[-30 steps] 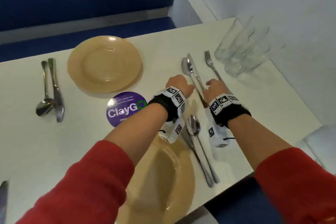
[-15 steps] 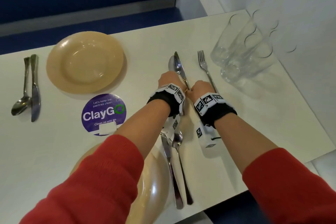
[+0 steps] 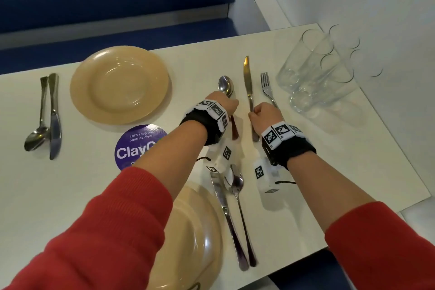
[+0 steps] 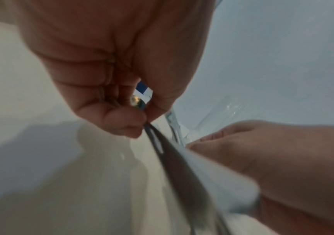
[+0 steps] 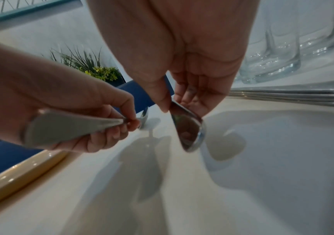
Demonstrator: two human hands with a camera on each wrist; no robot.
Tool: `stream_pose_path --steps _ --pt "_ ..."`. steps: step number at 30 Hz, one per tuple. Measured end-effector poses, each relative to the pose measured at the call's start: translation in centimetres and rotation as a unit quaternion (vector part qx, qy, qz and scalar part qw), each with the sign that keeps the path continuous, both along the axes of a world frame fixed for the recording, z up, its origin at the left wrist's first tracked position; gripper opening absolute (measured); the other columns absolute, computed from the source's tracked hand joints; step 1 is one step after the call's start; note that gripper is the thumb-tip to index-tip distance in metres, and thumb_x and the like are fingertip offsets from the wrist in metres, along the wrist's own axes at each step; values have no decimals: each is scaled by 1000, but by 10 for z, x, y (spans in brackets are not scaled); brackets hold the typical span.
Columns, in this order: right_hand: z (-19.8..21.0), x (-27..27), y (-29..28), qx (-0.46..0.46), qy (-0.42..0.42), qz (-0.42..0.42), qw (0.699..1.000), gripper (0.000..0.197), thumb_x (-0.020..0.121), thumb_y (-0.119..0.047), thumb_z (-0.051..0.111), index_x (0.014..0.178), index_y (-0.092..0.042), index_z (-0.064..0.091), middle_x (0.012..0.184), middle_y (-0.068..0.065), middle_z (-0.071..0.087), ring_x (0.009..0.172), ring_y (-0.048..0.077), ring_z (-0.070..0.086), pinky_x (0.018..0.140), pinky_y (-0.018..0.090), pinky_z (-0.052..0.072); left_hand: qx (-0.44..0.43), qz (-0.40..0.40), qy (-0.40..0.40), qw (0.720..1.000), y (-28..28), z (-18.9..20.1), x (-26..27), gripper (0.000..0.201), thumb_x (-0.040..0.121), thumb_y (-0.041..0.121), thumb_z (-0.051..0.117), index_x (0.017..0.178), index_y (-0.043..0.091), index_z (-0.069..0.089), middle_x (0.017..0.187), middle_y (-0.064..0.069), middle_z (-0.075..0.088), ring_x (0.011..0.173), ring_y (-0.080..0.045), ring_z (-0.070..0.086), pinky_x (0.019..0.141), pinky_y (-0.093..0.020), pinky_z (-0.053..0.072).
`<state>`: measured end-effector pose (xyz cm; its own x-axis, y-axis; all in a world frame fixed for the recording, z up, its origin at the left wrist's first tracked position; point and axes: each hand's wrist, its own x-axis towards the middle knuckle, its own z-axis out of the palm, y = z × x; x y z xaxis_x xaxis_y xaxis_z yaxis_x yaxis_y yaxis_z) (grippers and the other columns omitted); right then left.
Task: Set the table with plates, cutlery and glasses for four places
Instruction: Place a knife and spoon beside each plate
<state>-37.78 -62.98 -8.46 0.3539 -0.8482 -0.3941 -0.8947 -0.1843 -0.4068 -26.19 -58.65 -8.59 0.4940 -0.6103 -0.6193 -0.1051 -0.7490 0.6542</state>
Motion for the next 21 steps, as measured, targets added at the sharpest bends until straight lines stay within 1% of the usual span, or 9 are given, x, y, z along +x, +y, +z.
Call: stream_pose_path --steps 2,6,8,10,12,14,16,18,21 --pt "9 8 4 -8 -54 -32 998 26 94 -21 51 113 -3 57 110 15 66 104 29 60 78 25 41 -26 26 28 999 8 10 9 23 89 25 50 91 2 56 93 -17 67 87 -31 68 83 -40 57" --pt "36 36 21 -33 -154 -52 986 29 94 -21 52 118 -5 52 112 10 65 106 26 60 80 23 40 -85 121 132 980 36 41 35 23 99 8 41 114 -6 51 69 -13 59 45 -19 57 37 -22 51" --pt "49 60 43 -37 -214 -51 975 28 93 -21 55 116 -6 52 110 9 65 102 26 63 88 30 49 -112 129 128 977 63 53 49 30 101 7 36 125 -7 45 81 -19 66 37 -16 56 42 -24 51" --pt "58 78 58 -28 -266 -65 962 27 91 -19 57 114 -6 52 107 10 65 97 26 65 90 39 52 -120 96 88 984 78 59 54 26 102 9 31 116 -3 49 106 -20 68 51 -17 60 44 -24 46" --pt "66 103 87 0 -306 -62 950 19 91 -17 57 107 -9 51 101 10 64 93 26 66 87 41 55 -140 85 38 986 108 59 69 29 102 13 29 107 -1 54 111 -17 67 69 -21 62 47 -25 42" --pt "76 128 118 22 -346 -58 936 13 91 -17 57 101 -13 49 97 6 61 91 26 67 84 40 57 -170 96 39 980 142 62 86 36 101 19 30 109 -1 58 108 -15 69 70 -19 62 58 -26 49" --pt "84 153 152 19 -354 -44 934 17 92 -18 56 107 -10 52 98 4 60 83 19 65 74 23 57 -205 122 61 969 180 68 104 37 101 27 32 107 2 59 93 -7 70 58 -13 62 44 -16 45" --pt "91 174 190 20 -362 -33 932 24 93 -17 55 114 -5 53 95 4 58 64 6 59 50 5 47 -248 156 88 952 223 76 122 30 100 28 41 110 1 50 82 -3 65 43 -5 59 32 -12 30" --pt "100 203 244 59 -377 -19 924 22 92 -16 57 110 -3 58 92 8 65 52 2 62 47 8 49 -298 180 79 934 285 82 152 22 97 19 50 109 7 35 77 -5 63 33 -1 51 32 -13 30"
